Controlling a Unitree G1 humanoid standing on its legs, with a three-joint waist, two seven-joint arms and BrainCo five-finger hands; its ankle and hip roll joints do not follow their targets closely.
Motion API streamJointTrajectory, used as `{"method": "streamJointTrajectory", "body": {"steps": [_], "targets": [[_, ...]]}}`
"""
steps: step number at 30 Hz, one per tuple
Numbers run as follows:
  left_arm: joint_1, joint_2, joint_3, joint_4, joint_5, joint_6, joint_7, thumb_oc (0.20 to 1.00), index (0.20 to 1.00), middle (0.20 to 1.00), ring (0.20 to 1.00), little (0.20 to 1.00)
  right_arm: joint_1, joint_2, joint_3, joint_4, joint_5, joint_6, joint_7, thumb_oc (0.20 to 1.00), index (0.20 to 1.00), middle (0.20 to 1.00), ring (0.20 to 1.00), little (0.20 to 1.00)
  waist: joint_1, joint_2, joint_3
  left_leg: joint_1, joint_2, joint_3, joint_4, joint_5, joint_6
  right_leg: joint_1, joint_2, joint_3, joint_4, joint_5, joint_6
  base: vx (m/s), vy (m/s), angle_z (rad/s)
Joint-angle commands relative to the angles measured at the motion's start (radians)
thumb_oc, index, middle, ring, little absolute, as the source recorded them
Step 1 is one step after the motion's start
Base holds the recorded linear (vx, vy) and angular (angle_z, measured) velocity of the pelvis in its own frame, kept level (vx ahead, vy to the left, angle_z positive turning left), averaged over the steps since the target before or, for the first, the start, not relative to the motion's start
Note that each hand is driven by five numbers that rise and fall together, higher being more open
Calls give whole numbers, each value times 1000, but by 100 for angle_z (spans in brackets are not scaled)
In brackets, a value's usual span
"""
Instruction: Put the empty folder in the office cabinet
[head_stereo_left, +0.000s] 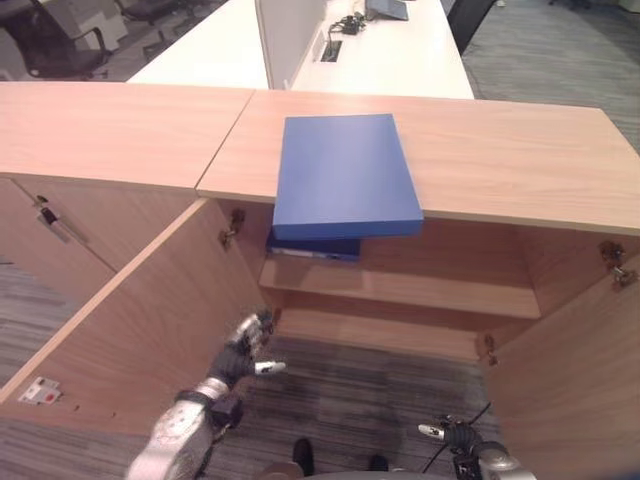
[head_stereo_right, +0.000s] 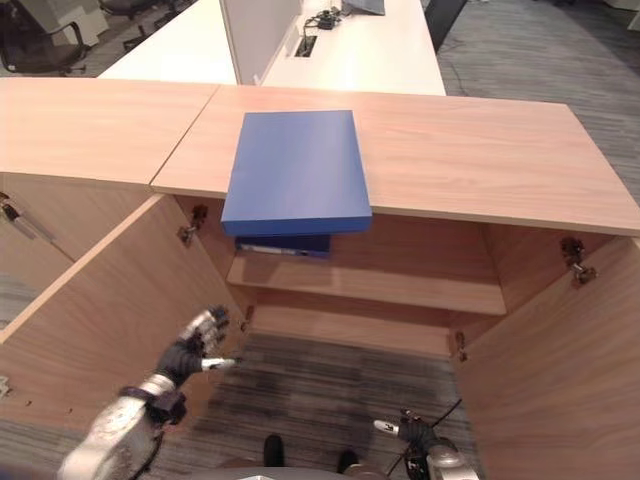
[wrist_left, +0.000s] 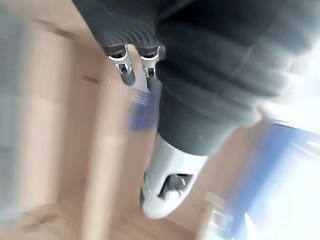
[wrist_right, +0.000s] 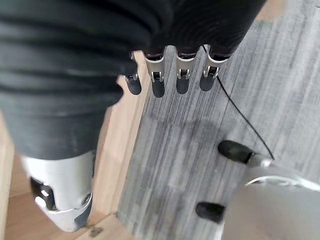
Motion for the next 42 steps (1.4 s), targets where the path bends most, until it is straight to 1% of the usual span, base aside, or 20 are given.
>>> {"method": "streamJointTrajectory", "body": {"steps": [1, 3, 5, 11, 14, 15, 18, 25, 26, 27, 28, 30, 31, 32, 34, 35, 36, 37, 39, 42], "targets": [[-54, 44, 83, -176, -49, -85, -18, 1000, 1000, 1000, 1000, 1000, -66, -2, 33, 109, 1, -8, 4, 1000, 1000, 1000, 1000, 1000, 13, -37, -27, -2, 2, -44, 3, -74, -2, -10, -33, 10, 6, -4, 66, 15, -6, 10], [-66, 60, 102, -213, -31, -95, -10, 1000, 1000, 1000, 1000, 1000, -72, 7, 37, 124, 0, -9, 5, 1000, 1000, 1000, 1000, 1000, 16, -40, -26, 1, 1, -45, 3, -76, -3, -5, -34, 9, 6, -7, 66, 29, -8, 10], [-127, 115, 138, -288, 28, -133, 3, 1000, 1000, 1000, 1000, 1000, -80, 38, 55, 157, -4, -7, 9, 1000, 1000, 1000, 1000, 1000, 21, -42, -32, 14, 0, -47, 3, -84, -5, 8, -35, 6, 6, -12, 67, 45, -6, 9], [-234, 196, 137, -360, 11, -170, -19, 1000, 1000, 1000, 1000, 1000, -89, 65, 73, 186, -22, -5, 22, 1000, 1000, 1000, 1000, 1000, 15, -38, -37, 32, -1, -45, 3, -92, -10, 21, -39, 2, 6, -13, 69, 16, 3, 1], [-263, 205, 145, -375, 55, -189, 7, 1000, 1000, 1000, 1000, 1000, -84, 71, 81, 189, -28, -5, 28, 1000, 1000, 1000, 1000, 1000, 15, -38, -38, 39, -1, -45, 3, -97, -12, 25, -39, 3, 6, -14, 70, 11, 2, 0], [-283, 198, 161, -381, 129, -205, 43, 1000, 1000, 1000, 1000, 1000, -81, 73, 84, 189, -29, -5, 24, 1000, 1000, 1000, 1000, 1000, 15, -41, -39, 42, -1, -46, 3, -100, -12, 27, -38, 4, 6, -15, 71, 0, 0, 0], [-325, 187, 148, -382, 204, -214, 73, 1000, 1000, 1000, 1000, 1000, -76, 74, 88, 188, -34, -4, 19, 1000, 1000, 1000, 1000, 1000, 11, -44, -40, 44, 0, -46, 3, -102, -12, 29, -38, 3, 6, -17, 71, 0, 0, 0], [-583, 175, -8, -347, 410, -228, 122, 1000, 1000, 1000, 1000, 1000, -75, 90, 107, 196, -35, 3, -4, 1000, 1000, 1000, 1000, 1000, -13, -47, -48, 52, -2, -39, 3, -108, -14, 36, -39, 4, 6, -20, 74, 1, 0, 0], [-671, 170, -69, -302, 544, -232, 160, 1000, 1000, 1000, 1000, 1000, -76, 95, 115, 193, -30, 5, -15, 1000, 1000, 1000, 1000, 1000, -22, -48, -49, 54, -2, -37, 3, -110, -14, 35, -39, 6, 6, -19, 76, -4, 5, -3], [-674, 170, -72, -299, 545, -233, 161, 1000, 1000, 1000, 1000, 1000, -76, 95, 113, 193, -30, 5, -15, 1000, 1000, 1000, 1000, 1000, -20, -48, -49, 54, -2, -37, 3, -110, -14, 35, -39, 6, 6, -19, 76, -14, 10, -5], [-767, 174, -141, -229, 732, -217, 194, 1000, 1000, 1000, 1000, 1000, -82, 97, 123, 187, -18, 5, -33, 1000, 1000, 1000, 1000, 1000, -34, -47, -51, 56, -1, -34, 3, -112, -14, 33, -39, 9, 6, -16, 78, -17, 12, -7], [-850, 161, -229, -148, 857, -211, 202, 1000, 1000, 1000, 1000, 1000, -89, 101, 122, 187, -7, 5, -50, 1000, 1000, 1000, 1000, 1000, -44, -46, -51, 55, -3, -30, 3, -112, -12, 30, -39, 11, 6, -12, 80, -20, 18, -6], [-858, 158, -237, -140, 861, -214, 206, 1000, 1000, 1000, 1000, 1000, -89, 102, 120, 187, -6, 5, -50, 1000, 1000, 1000, 1000, 1000, -42, -47, -50, 55, -3, -31, 3, -112, -12, 29, -39, 11, 6, -12, 80, -14, 18, -7], [-907, 148, -293, -63, 968, -214, 235, 1000, 1000, 1000, 1000, 1000, -86, 102, 113, 192, -1, 3, -69, 1000, 1000, 1000, 1000, 1000, -53, -46, -54, 57, -2, -26, 3, -114, -11, 28, -39, 14, 6, -11, 81, -13, 12, -9], [-930, 133, -321, -7, 1028, -210, 267, 1000, 1000, 1000, 1000, 1000, -80, 104, 113, 196, -1, 2, -74, 1000, 1000, 1000, 1000, 1000, -55, -46, -54, 57, -2, -21, 3, -115, -11, 28, -39, 16, 6, -10, 82, -23, 7, -11], [-972, 91, -382, 145, 1181, -176, 331, 1000, 1000, 1000, 1000, 1000, -68, 100, 104, 209, 20, -2, -95, 1000, 1000, 1000, 1000, 1000, -71, -48, -55, 60, -1, -13, 3, -116, -10, 25, -38, 22, 6, -9, 82, -24, 0, -11], [-977, 86, -388, 155, 1186, -177, 337, 1000, 1000, 1000, 1000, 1000, -68, 100, 102, 210, 21, -2, -95, 1000, 1000, 1000, 1000, 1000, -69, -48, -55, 59, -1, -13, 3, -116, -10, 25, -38, 23, 6, -9, 82, -33, 7, -5], [-985, 63, -412, 210, 1259, -166, 346, 1000, 1000, 1000, 1000, 1000, -69, 101, 91, 224, 34, -5, -108, 1000, 1000, 1000, 1000, 1000, -76, -50, -55, 60, -1, -9, 3, -117, -8, 22, -38, 28, 6, -9, 81, 0, 0, 0], [-977, 48, -421, 237, 1312, -156, 351, 1000, 1000, 1000, 1000, 1000, -66, 102, 81, 234, 40, -6, -114, 1000, 1000, 1000, 1000, 1000, -78, -51, -57, 61, -1, -6, 3, -118, -6, 20, -38, 32, 6, -9, 81, 1, 4, -4], [-974, 27, -430, 278, 1359, -145, 365, 1000, 1000, 1000, 1000, 1000, -63, 101, 75, 245, 43, -6, -121, 1000, 1000, 1000, 1000, 1000, -80, -53, -59, 62, -1, -3, 3, -120, -5, 19, -38, 37, 6, -8, 80, 3, 7, -7]]}}
